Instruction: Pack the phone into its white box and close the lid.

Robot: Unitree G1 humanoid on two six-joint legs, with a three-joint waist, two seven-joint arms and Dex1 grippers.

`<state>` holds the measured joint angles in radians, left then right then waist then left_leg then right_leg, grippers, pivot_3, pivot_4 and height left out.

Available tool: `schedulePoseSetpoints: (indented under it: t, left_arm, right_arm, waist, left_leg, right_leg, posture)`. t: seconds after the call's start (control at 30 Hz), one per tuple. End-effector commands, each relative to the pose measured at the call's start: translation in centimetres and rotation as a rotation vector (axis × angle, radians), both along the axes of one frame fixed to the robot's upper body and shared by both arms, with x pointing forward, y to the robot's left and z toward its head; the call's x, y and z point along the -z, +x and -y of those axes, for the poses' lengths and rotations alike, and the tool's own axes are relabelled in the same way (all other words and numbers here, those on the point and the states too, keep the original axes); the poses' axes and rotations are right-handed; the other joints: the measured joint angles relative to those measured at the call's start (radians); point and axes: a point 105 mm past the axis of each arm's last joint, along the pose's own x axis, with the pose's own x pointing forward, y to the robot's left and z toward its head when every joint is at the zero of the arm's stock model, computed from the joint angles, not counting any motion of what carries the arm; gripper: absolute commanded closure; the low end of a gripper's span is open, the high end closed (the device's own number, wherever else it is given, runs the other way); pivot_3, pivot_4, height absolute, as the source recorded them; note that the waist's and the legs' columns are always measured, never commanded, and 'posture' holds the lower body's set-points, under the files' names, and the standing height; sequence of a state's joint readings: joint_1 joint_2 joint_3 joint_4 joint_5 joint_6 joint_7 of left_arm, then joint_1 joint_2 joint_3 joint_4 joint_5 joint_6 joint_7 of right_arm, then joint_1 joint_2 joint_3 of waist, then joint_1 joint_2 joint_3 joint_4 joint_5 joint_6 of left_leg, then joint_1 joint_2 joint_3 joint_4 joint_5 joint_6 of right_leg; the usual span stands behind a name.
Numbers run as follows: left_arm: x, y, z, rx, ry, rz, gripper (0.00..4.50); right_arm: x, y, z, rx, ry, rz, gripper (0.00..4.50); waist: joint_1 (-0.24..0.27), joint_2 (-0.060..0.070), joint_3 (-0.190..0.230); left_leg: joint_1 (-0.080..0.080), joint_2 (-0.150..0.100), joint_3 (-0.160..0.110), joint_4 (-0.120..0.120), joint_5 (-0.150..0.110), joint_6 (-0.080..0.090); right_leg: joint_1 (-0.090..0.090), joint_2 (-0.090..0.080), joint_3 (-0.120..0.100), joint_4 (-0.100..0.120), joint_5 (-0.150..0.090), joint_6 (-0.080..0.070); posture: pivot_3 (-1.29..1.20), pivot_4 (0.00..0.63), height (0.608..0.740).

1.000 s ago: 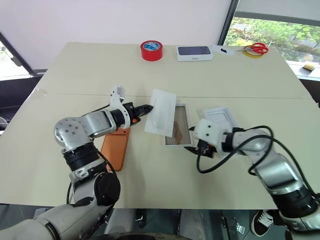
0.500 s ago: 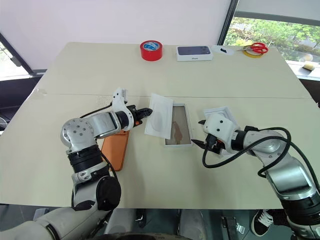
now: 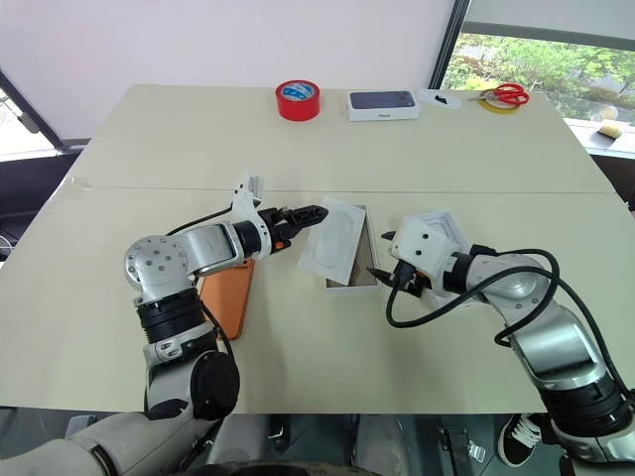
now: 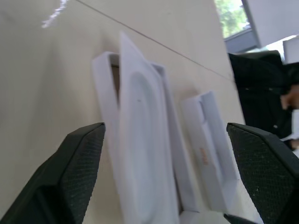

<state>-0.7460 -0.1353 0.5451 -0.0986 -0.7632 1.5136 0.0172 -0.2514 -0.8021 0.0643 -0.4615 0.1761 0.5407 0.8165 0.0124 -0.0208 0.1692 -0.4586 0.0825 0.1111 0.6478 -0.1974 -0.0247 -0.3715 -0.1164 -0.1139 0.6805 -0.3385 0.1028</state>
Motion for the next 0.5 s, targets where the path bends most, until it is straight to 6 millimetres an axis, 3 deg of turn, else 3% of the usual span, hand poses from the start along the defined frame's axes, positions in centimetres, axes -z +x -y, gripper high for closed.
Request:
schedulePoseSetpoints:
  t: [0.03, 0.1, 0.2, 0.33, 0.5]
  left_arm:
    - [-1.5, 0.2, -1.7, -0.003, 0.058, 0.121, 0.00]
    - [-1.0, 0.2, -3.1, -0.005, 0.218, 0.209, 0.00]
    - [-0.3, 0.1, -5.2, 0.023, 0.430, 0.375, 0.00]
    - [0.4, -0.1, -7.0, 0.074, 0.550, 0.493, 0.00]
    - [2.3, -2.1, -8.7, 0.255, 0.708, 0.596, 0.00]
  right_arm:
    - [-0.5, 1.2, -0.1, 0.043, -0.003, 0.041, 3.34]
    - [-0.6, 2.1, -0.7, 0.064, -0.002, 0.056, 4.43]
    - [-0.8, 3.7, -2.0, 0.112, 0.015, 0.076, 4.48]
    - [-0.9, 5.2, -3.8, 0.163, 0.039, 0.070, 4.48]
    - [0.1, 6.6, -6.5, 0.210, 0.045, 0.008, 4.48]
  waist:
    - [-0.004, 0.000, 0.000]
    - [-0.008, 0.000, 0.000]
    - [-0.011, 0.002, -0.001]
    - [-0.001, 0.002, -0.001]
    - [-0.007, 0.002, -0.001]
  left_leg:
    - [0.000, 0.000, 0.000, 0.000, 0.000, 0.000]
    - [0.000, 0.000, 0.000, 0.000, 0.000, 0.000]
    - [0.000, 0.001, 0.001, -0.002, 0.001, -0.002]
    - [-0.001, 0.001, 0.003, -0.001, 0.001, -0.002]
    - [-0.002, 0.001, 0.005, -0.002, 0.001, -0.002]
  right_leg:
    - [0.000, 0.000, 0.000, 0.000, 0.000, 0.000]
    - [0.000, 0.000, 0.000, 0.000, 0.000, 0.000]
    - [-0.002, 0.001, 0.001, 0.000, 0.000, 0.000]
    - [-0.002, 0.001, 0.000, 0.000, 0.000, 0.000]
    - [-0.004, 0.000, 0.000, 0.000, 0.000, 0.000]
  posture:
    - [0.00, 0.150, 0.730]
    - [0.00, 0.150, 0.730]
    - [0.00, 0.150, 0.730]
    - [0.00, 0.150, 0.730]
    - [0.00, 0.150, 0.730]
